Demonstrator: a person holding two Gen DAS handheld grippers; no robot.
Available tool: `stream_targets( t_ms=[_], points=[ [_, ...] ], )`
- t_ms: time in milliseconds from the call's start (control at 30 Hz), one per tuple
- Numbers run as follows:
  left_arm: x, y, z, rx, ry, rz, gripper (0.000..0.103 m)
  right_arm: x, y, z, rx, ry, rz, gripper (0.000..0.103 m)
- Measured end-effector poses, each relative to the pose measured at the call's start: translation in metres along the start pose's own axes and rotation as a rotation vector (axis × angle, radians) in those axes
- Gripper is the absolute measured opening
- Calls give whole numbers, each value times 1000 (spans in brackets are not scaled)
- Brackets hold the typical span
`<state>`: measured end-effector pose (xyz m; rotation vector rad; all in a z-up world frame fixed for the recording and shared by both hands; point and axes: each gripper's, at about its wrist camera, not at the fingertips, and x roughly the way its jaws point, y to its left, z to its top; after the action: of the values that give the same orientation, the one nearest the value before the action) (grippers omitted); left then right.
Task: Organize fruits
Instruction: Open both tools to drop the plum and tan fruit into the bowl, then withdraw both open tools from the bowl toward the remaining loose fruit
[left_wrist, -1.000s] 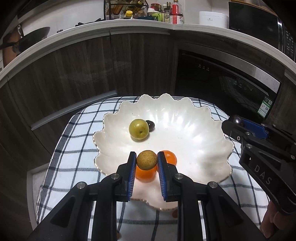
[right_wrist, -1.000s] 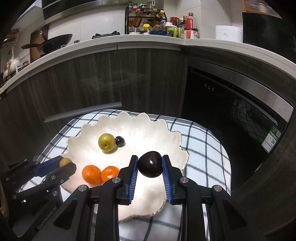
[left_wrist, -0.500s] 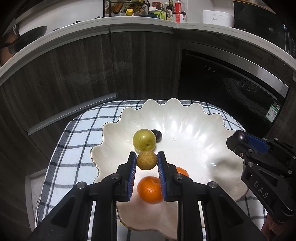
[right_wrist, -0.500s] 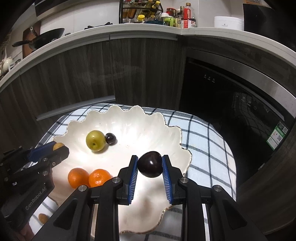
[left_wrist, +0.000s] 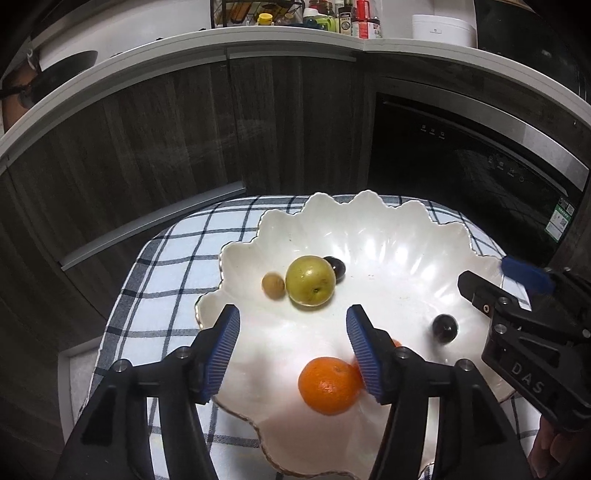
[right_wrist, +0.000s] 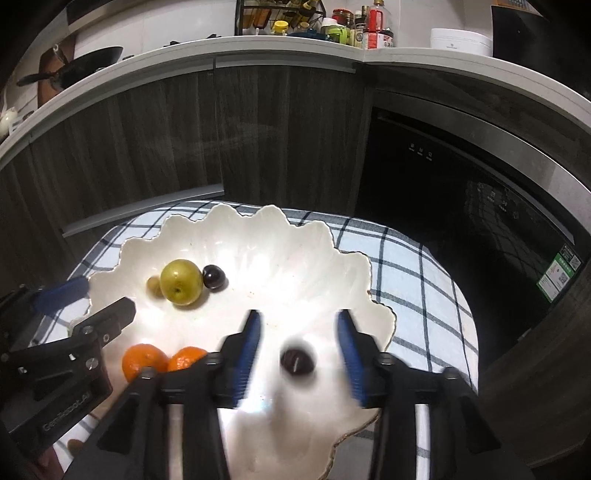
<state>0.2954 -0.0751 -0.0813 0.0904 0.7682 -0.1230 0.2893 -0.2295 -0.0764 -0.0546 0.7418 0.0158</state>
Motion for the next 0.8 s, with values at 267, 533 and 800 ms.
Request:
stream_targets(
  t_ms=[267, 533, 800],
  points=[
    [-13, 9, 2, -16, -4, 14, 71, -8, -1, 0, 20, -17, -10, 70],
    [-34, 14, 1, -16, -29, 28, 74, -28, 5, -2, 30, -35, 0, 71],
    [-55, 16, -2, -23, -50, 33, 74, -54, 12, -3, 17, -64, 3, 71]
  ],
)
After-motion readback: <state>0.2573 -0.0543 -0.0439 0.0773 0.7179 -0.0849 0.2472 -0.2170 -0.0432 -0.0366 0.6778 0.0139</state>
